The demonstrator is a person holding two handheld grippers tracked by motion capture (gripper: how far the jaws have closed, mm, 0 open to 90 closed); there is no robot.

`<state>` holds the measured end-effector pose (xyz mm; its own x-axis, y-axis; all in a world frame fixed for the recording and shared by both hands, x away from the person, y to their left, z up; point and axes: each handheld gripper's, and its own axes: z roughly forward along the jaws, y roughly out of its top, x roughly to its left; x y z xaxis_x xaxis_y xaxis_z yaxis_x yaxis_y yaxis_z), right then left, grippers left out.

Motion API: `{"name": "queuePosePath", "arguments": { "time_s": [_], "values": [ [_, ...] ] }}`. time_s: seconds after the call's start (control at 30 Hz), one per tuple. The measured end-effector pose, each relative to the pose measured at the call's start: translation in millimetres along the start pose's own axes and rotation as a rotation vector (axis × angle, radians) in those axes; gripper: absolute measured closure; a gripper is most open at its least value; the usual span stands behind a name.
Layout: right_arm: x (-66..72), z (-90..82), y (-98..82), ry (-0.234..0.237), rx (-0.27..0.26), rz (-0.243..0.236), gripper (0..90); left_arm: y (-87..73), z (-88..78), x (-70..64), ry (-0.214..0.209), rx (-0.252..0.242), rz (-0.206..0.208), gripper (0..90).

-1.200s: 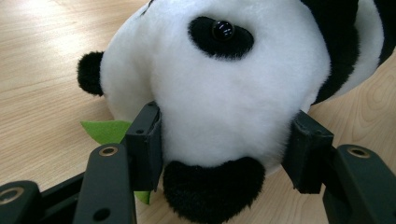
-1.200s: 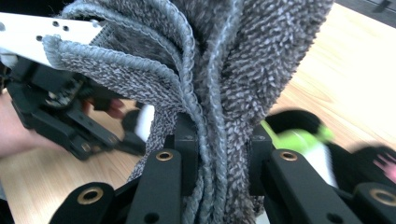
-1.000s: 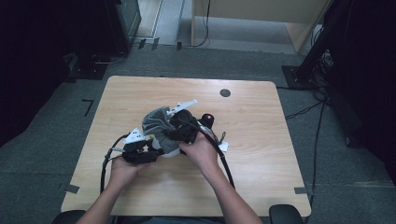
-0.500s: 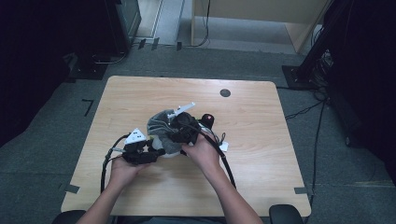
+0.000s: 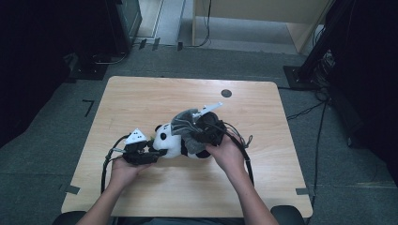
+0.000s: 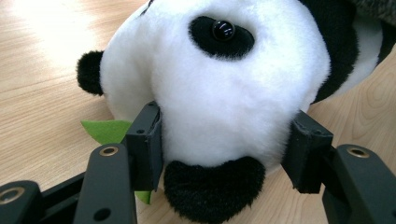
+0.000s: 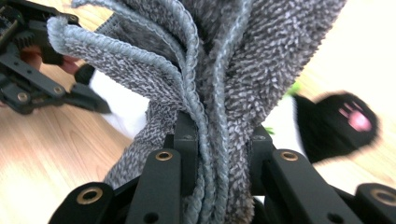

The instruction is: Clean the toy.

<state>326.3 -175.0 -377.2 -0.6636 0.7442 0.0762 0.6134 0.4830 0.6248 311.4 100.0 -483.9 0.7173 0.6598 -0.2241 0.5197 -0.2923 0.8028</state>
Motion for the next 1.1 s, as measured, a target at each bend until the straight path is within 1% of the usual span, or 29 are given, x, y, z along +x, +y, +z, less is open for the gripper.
{"name": "queuePosePath", "arguments": {
  "time_s": [0.1,0.13,0.17,0.27,0.37,0.47,0.5,0.53,0.57,0.6,0.63,0.67,0.73,0.77,0.8,0.83,0.87,0.9,0.93,0.97,1.0,1.03,1.07,1.1],
  "values": [
    [-9.4,-6.1,-8.4,0.016,-0.012,0.029,74.1,-0.1,0.4,-1.4,-0.003,-0.001,0.003,40.5],
    [-9.4,-6.1,-8.4,0.016,-0.012,0.029,74.1,-0.1,0.4,-1.4,-0.003,-0.001,0.003,40.5],
    [-12.8,-9.5,-11.9,0.019,-0.02,0.042,74.1,-0.2,0.6,-1.9,-0.003,-0.001,0.005,40.5],
    [-16.2,-15.8,-15.4,0.03,-0.046,0.059,74.1,-0.4,0.6,-1.7,-0.004,0.0,0.005,40.5],
    [-19.1,-24.1,-17.4,0.03,-0.07,0.07,74.4,-0.5,0.5,-1.5,-0.003,0.002,0.006,40.5],
    [-25.3,-36.8,-21.1,0.022,-0.092,0.089,74.6,-0.7,0.5,-1.4,-0.003,0.005,0.007,40.6],
    [-27.6,-41.3,-22.8,0.007,-0.096,0.099,74.7,-1.1,0.5,-1.0,0.0,0.009,0.008,40.6],
    [-27.6,-41.3,-22.8,0.007,-0.096,0.099,74.7,-1.1,0.5,-1.0,0.0,0.009,0.008,40.6],
    [-34.6,-49.4,-27.9,-0.033,-0.094,0.105,74.8,-1.0,0.4,-0.5,-0.002,0.007,0.0,40.6],
    [-34.6,-49.4,-27.9,-0.033,-0.094,0.105,74.8,-1.0,0.4,-0.5,-0.002,0.007,0.0,40.5],
    [-37.7,-52.9,-30.8,-0.06,-0.087,0.118,74.8,-1.0,0.5,-0.5,-0.002,0.006,0.0,40.5],
    [-45.1,-59.5,-36.3,-0.025,-0.108,0.135,74.8,-0.6,0.6,-0.9,0.0,0.007,-0.001,40.5],
    [-48.4,-66.4,-39.4,0.028,-0.136,0.159,74.8,-0.4,0.5,-1.3,0.003,0.01,0.002,40.5],
    [-48.3,-68.4,-40.1,0.063,-0.148,0.167,74.8,-0.5,0.5,-1.3,0.003,0.01,0.001,40.5],
    [-48.3,-68.4,-40.1,0.063,-0.148,0.167,74.8,-0.5,0.5,-1.3,0.003,0.01,0.001,40.5],
    [-46.9,-68.8,-40.3,0.087,-0.15,0.164,74.8,-0.4,0.5,-1.2,0.003,0.01,0.001,40.5],
    [-40.6,-63.6,-40.3,0.127,-0.126,0.137,74.8,-0.5,0.7,-1.4,0.004,0.008,-0.001,40.5],
    [-38.0,-60.6,-40.4,0.134,-0.111,0.13,74.8,-0.6,0.7,-1.6,0.004,0.008,-0.001,40.6],
    [-38.0,-60.6,-40.4,0.134,-0.111,0.13,74.8,-0.6,0.7,-1.6,0.004,0.008,-0.001,40.7],
    [-32.7,-50.3,-42.3,0.131,-0.061,0.105,74.7,-0.7,0.7,-1.7,0.006,0.011,0.005,41.0],
    [-31.8,-45.5,-43.7,0.125,-0.039,0.104,74.7,-1.3,1.0,-2.3,0.007,0.019,0.018,41.2],
    [-31.8,-45.5,-43.7,0.125,-0.039,0.104,74.7,-1.3,1.0,-2.3,0.007,0.019,0.018,41.4],
    [-34.1,-40.8,-47.4,0.13,-0.026,0.102,74.7,-1.6,0.9,-2.3,0.006,0.021,0.02,41.5],
    [-36.5,-40.8,-49.1,0.122,-0.021,0.113,74.7,-1.6,0.9,-2.3,0.006,0.021,0.02,41.5]
  ]
}}
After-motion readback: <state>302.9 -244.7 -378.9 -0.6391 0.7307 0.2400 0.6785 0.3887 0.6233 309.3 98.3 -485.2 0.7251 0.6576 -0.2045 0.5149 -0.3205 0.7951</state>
